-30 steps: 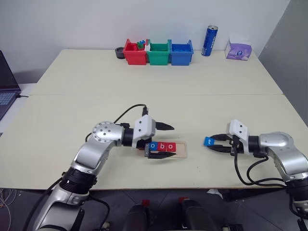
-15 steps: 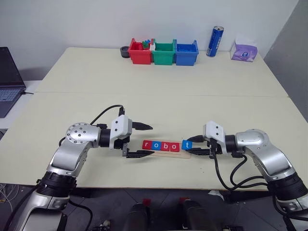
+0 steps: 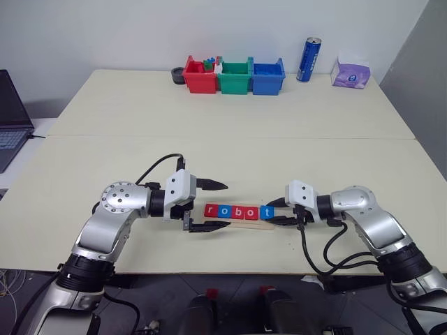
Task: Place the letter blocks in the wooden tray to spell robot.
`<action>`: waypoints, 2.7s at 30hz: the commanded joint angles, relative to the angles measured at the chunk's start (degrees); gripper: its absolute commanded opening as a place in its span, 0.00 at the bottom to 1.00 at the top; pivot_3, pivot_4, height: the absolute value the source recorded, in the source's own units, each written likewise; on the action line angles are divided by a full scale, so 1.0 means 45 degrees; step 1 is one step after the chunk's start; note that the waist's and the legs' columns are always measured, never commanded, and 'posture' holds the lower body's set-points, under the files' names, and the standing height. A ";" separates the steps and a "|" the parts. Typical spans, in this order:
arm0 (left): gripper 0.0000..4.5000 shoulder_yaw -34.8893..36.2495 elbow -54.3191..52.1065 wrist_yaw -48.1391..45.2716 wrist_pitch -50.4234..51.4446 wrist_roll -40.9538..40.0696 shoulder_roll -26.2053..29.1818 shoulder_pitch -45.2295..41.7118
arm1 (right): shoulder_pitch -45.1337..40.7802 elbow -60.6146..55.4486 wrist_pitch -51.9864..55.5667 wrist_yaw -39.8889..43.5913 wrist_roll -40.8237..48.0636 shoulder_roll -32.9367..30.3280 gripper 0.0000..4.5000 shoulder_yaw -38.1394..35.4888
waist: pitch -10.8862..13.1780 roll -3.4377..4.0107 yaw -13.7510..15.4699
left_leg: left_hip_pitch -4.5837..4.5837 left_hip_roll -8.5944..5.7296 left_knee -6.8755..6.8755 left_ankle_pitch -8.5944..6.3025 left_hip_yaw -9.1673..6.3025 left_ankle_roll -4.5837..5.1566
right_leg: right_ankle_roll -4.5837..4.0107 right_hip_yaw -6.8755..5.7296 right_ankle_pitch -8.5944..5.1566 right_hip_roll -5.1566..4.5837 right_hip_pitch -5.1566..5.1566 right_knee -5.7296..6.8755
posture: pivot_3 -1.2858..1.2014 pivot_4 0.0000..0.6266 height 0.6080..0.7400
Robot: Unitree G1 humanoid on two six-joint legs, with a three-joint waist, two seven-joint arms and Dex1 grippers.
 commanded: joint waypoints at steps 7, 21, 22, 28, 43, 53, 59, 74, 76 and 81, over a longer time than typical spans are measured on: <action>1.00 0.0102 -0.0669 0.0121 0.0108 -0.0181 0.0031 -0.0065 | -0.0284 -0.0110 -0.0241 0.0142 -0.0193 0.0087 0.33 -0.0023 | 0.0000 0.0000 0.0001 | 0.0000 0.0002 0.0000 0.0000 -0.0001 0.0000 | 0.0000 -0.0001 0.0000 0.0000 0.0000 0.0000 | 0.52 0.24 1.00; 1.00 -0.0038 -0.0464 0.0259 0.0111 -0.0037 -0.0151 -0.0331 | -0.0392 0.0115 -0.0220 0.0153 -0.0272 0.0079 0.33 -0.0098 | 0.0000 0.0000 0.0001 | 0.0001 0.0001 0.0000 0.0000 -0.0002 0.0000 | -0.0001 -0.0001 0.0000 0.0000 0.0000 0.0001 | 0.52 0.24 1.00; 1.00 -0.0043 -0.0441 0.0264 0.0092 -0.0023 -0.0155 -0.0344 | -0.0388 0.0117 -0.0223 0.0159 -0.0271 0.0072 0.33 -0.0095 | 0.0000 0.0000 0.0000 | 0.0001 0.0000 0.0000 0.0000 -0.0002 0.0000 | -0.0001 -0.0002 0.0000 0.0000 0.0000 0.0001 | 0.52 0.24 1.00; 1.00 -0.0006 -0.0378 0.0240 0.0061 -0.0014 -0.0116 -0.0354 | -0.0395 0.0069 -0.0208 0.0236 -0.0251 0.0055 0.33 -0.0064 | 0.0000 0.0000 0.0000 | 0.0000 0.0001 0.0001 0.0000 -0.0002 0.0000 | -0.0001 0.0000 0.0001 0.0000 0.0000 0.0001 | 0.52 0.24 1.00; 1.00 0.0021 -0.0173 0.0200 -0.0070 0.0030 -0.0111 -0.0436 | -0.0497 -0.0302 0.0437 0.0134 0.0091 0.0111 0.99 -0.0394 | 0.0000 0.0000 0.0001 | 0.0001 0.0002 0.0001 0.0000 -0.0002 0.0000 | -0.0001 -0.0001 0.0001 0.0000 0.0000 0.0002 | 0.52 0.24 1.00; 1.00 0.0037 -0.0067 0.0148 -0.0189 -0.0004 -0.0105 -0.0407 | 0.0360 -0.0894 0.0895 0.0561 0.0932 -0.1053 0.79 -0.1581 | 0.0000 0.0000 0.0019 | -0.0002 0.0000 0.0001 0.0000 -0.0002 0.0000 | 0.0000 -0.0003 0.0000 -0.0003 0.0001 -0.0001 | 0.52 0.24 1.00; 1.00 -0.0018 0.0062 0.0112 -0.0228 0.0005 -0.0149 -0.0554 | 0.0663 -0.0445 0.0051 0.0153 0.0413 -0.0895 0.30 -0.1317 | 0.0000 0.0000 -0.0022 | 0.0001 -0.0003 0.0001 0.0000 0.0002 0.0000 | -0.0001 0.0001 0.0000 0.0005 0.0001 0.0003 | 0.52 0.24 1.00; 1.00 0.0042 -0.0256 0.0133 -0.0120 -0.0027 0.0017 -0.0395 | 0.0657 -0.0375 -0.0354 -0.0302 0.0022 -0.0166 0.00 -0.0779 | 0.0000 0.0000 -0.0006 | 0.0003 0.0000 0.0002 0.0000 -0.0001 0.0000 | -0.0002 0.0003 0.0001 0.0012 0.0001 0.0004 | 0.52 0.24 1.00; 1.00 0.0041 -0.0309 0.0165 -0.0086 -0.0031 0.0017 -0.0380 | 0.0613 -0.0363 -0.0338 -0.0313 -0.0002 -0.0087 0.00 -0.0721 | 0.0000 0.0000 -0.0007 | 0.0003 0.0000 0.0002 0.0000 -0.0001 0.0000 | -0.0002 0.0003 0.0001 0.0012 0.0001 0.0004 | 0.52 0.24 1.00; 1.00 0.0043 -0.0336 0.0204 -0.0060 -0.0029 0.0013 -0.0374 | 0.0507 -0.0224 -0.0367 -0.0339 -0.0142 0.0136 0.00 -0.0602 | 0.0000 0.0000 -0.0008 | 0.0003 0.0000 0.0002 0.0000 -0.0001 0.0000 | -0.0002 0.0002 0.0001 0.0012 0.0001 0.0004 | 0.52 0.24 1.00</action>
